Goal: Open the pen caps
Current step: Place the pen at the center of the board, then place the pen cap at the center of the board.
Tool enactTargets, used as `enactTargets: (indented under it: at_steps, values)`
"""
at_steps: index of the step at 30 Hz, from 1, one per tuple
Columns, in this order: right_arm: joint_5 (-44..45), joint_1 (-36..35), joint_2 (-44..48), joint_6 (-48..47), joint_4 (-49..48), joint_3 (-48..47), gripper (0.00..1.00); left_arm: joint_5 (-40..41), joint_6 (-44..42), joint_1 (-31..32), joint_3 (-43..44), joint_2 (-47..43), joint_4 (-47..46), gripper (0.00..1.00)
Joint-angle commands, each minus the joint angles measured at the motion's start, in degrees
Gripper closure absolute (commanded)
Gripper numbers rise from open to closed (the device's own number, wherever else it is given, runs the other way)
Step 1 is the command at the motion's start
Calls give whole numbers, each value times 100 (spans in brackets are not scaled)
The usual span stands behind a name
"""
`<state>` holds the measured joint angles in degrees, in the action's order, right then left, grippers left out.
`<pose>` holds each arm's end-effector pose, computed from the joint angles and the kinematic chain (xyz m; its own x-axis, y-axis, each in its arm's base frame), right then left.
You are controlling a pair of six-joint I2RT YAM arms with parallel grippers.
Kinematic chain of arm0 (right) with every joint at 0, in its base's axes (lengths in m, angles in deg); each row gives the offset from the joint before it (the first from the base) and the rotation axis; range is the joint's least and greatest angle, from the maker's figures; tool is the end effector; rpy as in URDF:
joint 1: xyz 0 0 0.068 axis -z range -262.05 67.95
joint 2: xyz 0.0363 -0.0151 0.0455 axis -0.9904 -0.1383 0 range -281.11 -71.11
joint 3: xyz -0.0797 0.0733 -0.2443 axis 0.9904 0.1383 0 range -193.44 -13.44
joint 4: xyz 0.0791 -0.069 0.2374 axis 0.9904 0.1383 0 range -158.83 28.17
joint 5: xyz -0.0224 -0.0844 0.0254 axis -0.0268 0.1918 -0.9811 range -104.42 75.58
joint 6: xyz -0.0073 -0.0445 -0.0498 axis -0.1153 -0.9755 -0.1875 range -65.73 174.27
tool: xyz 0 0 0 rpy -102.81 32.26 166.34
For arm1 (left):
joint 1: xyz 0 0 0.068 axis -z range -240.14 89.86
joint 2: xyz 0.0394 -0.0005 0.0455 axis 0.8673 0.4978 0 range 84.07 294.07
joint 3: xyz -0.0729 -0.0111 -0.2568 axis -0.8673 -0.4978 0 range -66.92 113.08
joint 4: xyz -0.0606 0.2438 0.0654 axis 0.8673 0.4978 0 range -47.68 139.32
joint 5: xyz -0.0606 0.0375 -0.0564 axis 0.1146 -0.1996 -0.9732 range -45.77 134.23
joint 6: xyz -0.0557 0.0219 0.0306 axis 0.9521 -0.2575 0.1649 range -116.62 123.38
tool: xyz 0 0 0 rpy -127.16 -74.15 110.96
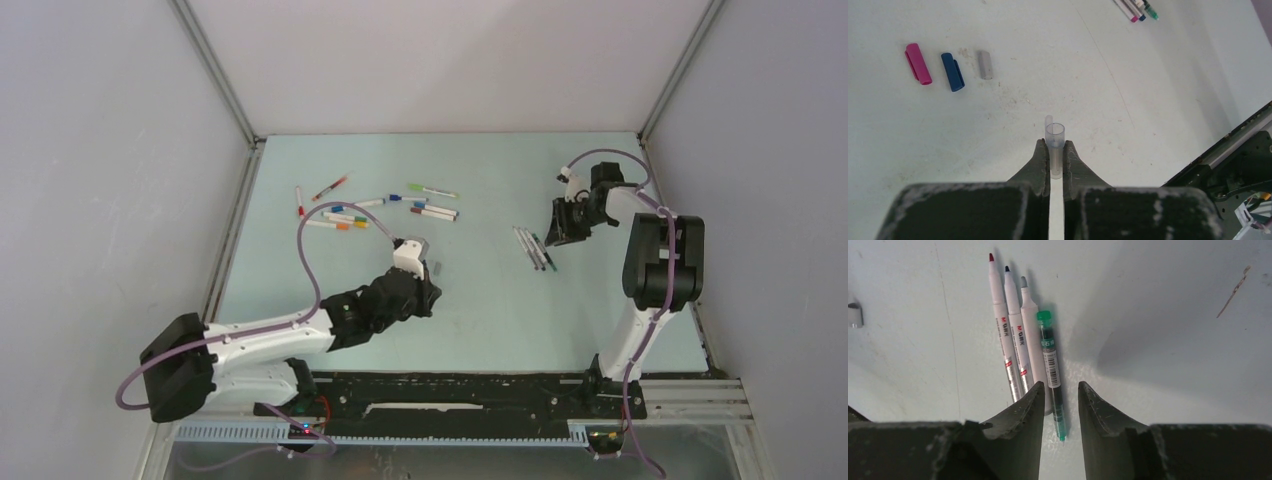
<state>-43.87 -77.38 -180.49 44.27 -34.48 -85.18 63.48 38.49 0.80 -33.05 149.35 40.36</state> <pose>0.3729 -0.0041 0.1413 -0.9195 -0.0766 -0.3856 -0.2439 0.8804 0.4068 0.1414 -0.2180 0.2112 -0.5898 -0.0564 -0.8056 0.4237 0.8276 -0.3681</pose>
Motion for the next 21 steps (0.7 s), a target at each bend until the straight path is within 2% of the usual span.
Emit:
enactTargets:
  at_steps: [1,6,11,21]
  values:
    - [-479,98,331,-166,145,-217,66,-38,84,-22,294,256,-6,100]
    - [-639,140,356,-219,208,-217,65,-82,93,-22,665,680,157,100]
    - [-759,149,355,-248,239,-221,65,19,36,-22,1162,1176,697,99]
    - [-877,157,362,-283,283,-217,65,576,-171,-50,3136,2931,2627,99]
